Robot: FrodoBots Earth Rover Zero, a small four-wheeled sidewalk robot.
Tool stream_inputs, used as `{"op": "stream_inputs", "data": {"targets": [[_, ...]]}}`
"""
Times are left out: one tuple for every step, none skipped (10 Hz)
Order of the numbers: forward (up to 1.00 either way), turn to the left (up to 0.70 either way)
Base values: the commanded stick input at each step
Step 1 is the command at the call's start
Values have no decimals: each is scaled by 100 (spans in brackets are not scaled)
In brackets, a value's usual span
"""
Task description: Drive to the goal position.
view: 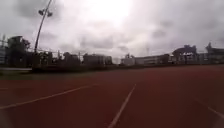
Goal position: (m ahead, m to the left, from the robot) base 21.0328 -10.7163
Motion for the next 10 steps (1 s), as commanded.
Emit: {"op": "stream_inputs", "data": {"targets": [[50,0],[50,0],[50,0],[50,0],[50,-10],[50,-24],[50,-50],[50,-50],[50,-50],[50,0]]}}
